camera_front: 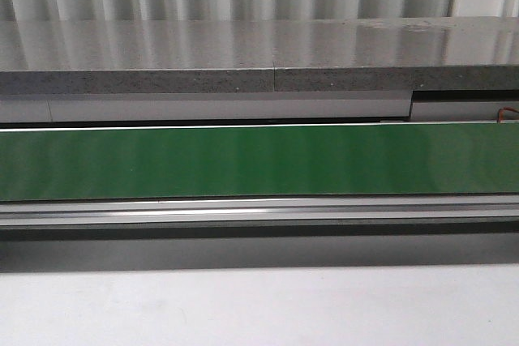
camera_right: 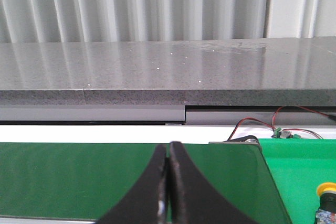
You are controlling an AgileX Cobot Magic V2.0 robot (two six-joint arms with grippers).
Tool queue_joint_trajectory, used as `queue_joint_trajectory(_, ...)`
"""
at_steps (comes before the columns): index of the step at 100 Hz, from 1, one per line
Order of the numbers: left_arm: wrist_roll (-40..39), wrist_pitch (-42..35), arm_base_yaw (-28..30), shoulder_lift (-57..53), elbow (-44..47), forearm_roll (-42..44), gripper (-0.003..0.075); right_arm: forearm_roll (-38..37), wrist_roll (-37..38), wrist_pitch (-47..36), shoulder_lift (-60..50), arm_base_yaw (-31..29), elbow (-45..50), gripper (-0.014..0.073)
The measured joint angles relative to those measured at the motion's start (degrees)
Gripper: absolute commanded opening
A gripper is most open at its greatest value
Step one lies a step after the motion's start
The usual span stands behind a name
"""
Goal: Move button from right to left
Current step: 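Move the right gripper over the yellow push-button in the green tray, then lower the right gripper and grasp the yellow push-button by its body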
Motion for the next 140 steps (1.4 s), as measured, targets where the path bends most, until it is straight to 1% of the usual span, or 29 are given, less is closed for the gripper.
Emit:
queue_joint_trajectory(11,0.00,0.00,0.00,0.00,0.00,0.00,-0.0020,0.24,0.02,9.31,5.01,0.00,-8.65,-0.0067)
queue_joint_trajectory(17,0.00,0.00,0.00,0.00,0.00,0.00,-0.0020,0.24,0.02,15.90,9.03,0.00,-14.39,-0.0067)
queue_joint_trajectory(30,0.00,0.00,0.00,0.00,0.00,0.00,-0.0020,0.24,0.02,29.56,21.09,0.00,-25.57,-0.0067)
queue_joint_trajectory(37,0.00,0.00,0.00,0.00,0.00,0.00,-0.0020,0.24,0.02,35.19,27.69,0.00,-30.85,-0.0067)
queue_joint_trajectory(49,0.00,0.00,0.00,0.00,0.00,0.00,-0.0020,0.31,0.02,41.11,37.26,0.00,-37.26,-0.0067)
queue_joint_trajectory(61,0.00,0.00,0.00,0.00,0.00,0.00,-0.0020,0.36,0.02,43.00,43.75,0.00,-38.96,-0.0052)
queue_joint_trajectory(68,0.00,0.00,0.00,0.00,0.00,0.00,-0.0020,0.45,0.02,43.50,46.51,0.00,-39.11,0.0016)
queue_joint_trajectory(72,0.00,0.00,0.00,0.00,0.00,0.00,-0.0020,0.45,0.02,43.63,47.83,0.00,-39.11,0.0091)
queue_joint_trajectory(77,0.00,0.00,0.00,0.00,0.00,0.00,-0.0020,0.75,0.02,44.01,49.06,0.00,-39.11,0.0209)
queue_joint_trajectory(80,0.00,0.00,0.00,0.00,0.00,0.00,-0.0020,0.87,0.02,44.11,49.63,0.00,-39.11,0.0307)
queue_joint_trajectory(82,0.00,0.00,0.00,0.00,0.00,0.00,-0.0020,0.87,0.02,44.25,49.99,0.00,-39.11,0.0348)
queue_joint_trajectory(83,0.00,0.00,0.00,0.00,0.00,0.00,-0.0020,0.87,0.02,44.24,50.15,0.00,-39.11,0.0390)
queue_joint_trajectory(84,0.00,0.00,0.00,0.00,0.00,0.00,-0.0020,0.87,0.02,44.24,50.17,0.00,-39.11,0.0410)
queue_joint_trajectory(87,0.00,0.00,0.00,0.00,0.00,0.00,-0.0020,0.87,0.02,44.36,50.48,0.00,-39.11,0.0508)
queue_joint_trajectory(89,0.00,0.00,0.00,0.00,0.00,0.00,-0.0020,0.87,0.02,44.36,50.62,0.00,-39.11,0.0545)
queue_joint_trajectory(92,0.00,0.00,0.00,0.00,0.00,0.00,-0.0020,0.87,0.02,44.36,50.87,0.00,-39.11,0.0623)
queue_joint_trajectory(95,0.00,0.00,0.00,0.00,0.00,0.00,-0.0020,0.87,0.02,44.24,50.85,0.00,-39.11,0.0671)
queue_joint_trajectory(104,0.00,0.00,0.00,0.00,0.00,0.00,-0.0020,0.87,0.02,43.86,50.90,0.00,-39.11,0.0634)
queue_joint_trajectory(114,0.00,0.00,0.00,0.00,0.00,0.00,-0.0020,0.87,0.58,43.59,51.17,-0.10,-39.52,0.0634)
queue_joint_trajectory(121,0.00,0.00,0.00,0.00,0.00,0.00,-0.0020,0.87,1.68,43.93,52.05,-1.28,-40.83,0.0634)
queue_joint_trajectory(130,0.00,0.00,0.00,0.00,0.00,0.00,-0.0020,0.36,2.56,44.58,54.11,-4.31,-44.05,0.0634)
queue_joint_trajectory(140,0.00,0.00,0.00,0.00,0.00,0.00,-0.0020,-0.71,2.68,45.51,57.46,-9.45,-48.92,0.0634)
